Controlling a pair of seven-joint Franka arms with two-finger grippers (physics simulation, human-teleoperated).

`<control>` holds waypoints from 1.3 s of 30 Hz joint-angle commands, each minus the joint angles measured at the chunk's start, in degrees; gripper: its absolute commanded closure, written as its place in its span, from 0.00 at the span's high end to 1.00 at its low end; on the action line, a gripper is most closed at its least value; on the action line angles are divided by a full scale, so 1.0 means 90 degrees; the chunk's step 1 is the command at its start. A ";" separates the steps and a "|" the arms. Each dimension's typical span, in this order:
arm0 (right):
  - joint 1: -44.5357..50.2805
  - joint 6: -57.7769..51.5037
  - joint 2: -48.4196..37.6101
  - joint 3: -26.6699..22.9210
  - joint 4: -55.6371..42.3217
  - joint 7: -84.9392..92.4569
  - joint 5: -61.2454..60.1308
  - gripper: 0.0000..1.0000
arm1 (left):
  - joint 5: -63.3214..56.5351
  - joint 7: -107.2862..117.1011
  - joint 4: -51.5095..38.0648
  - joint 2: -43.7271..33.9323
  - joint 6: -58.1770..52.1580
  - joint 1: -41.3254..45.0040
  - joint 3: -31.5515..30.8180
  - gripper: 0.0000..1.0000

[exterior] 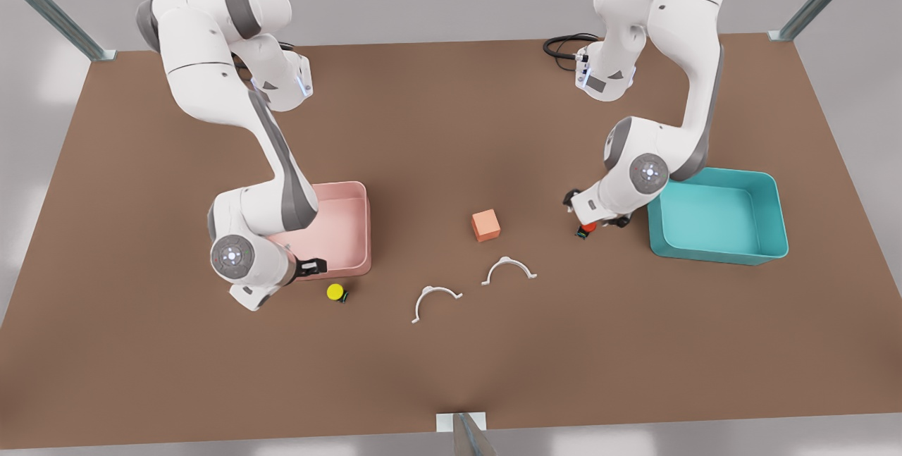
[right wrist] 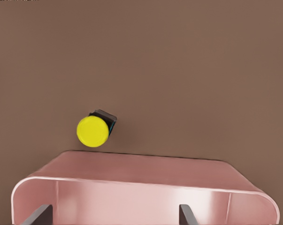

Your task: Place the red button in the blue storage box with the left arm, and place the yellow button in the pink storage box with the right arm

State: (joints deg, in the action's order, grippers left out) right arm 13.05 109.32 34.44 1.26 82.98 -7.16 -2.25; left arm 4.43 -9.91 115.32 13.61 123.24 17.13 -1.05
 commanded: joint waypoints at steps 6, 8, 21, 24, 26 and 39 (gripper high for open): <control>0.0288 0.0676 0.1632 0.0124 -0.2051 -0.2748 0.0006 1.00 | 0.0005 -0.1468 0.0848 0.0109 0.2068 -0.0136 0.0009 0.99; 0.0415 0.0627 0.2121 0.0075 -0.2686 -0.3071 0.0006 1.00 | 0.0005 -0.1468 0.1073 0.0109 0.2097 -0.0136 0.0009 0.99; 0.0415 0.0363 0.2541 -0.0130 -0.2950 -0.4243 -0.0023 1.00 | 0.0015 -0.1692 0.1112 0.0900 0.2244 -0.0331 0.0000 0.90; 0.0444 0.0363 0.2297 -0.0091 -0.2394 -0.4272 -0.0023 1.00 | 0.0035 -0.1682 0.1073 0.0987 0.2312 -0.0341 0.0000 0.68; 0.0464 0.0499 0.1936 -0.0072 -0.1818 -0.4253 -0.0023 1.00 | 0.0123 -0.1682 0.1073 0.0997 0.2322 -0.0341 0.0000 0.55; 0.0405 0.0851 0.1447 0.0016 -0.0577 -0.3794 -0.0023 1.00 | 0.0113 -0.2844 0.0575 -0.0673 0.0037 -0.0360 0.1073 0.45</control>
State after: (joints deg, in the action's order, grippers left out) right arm 16.71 116.40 47.68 1.40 77.52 -38.42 -2.42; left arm 4.97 -23.60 120.74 8.61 133.92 14.03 7.11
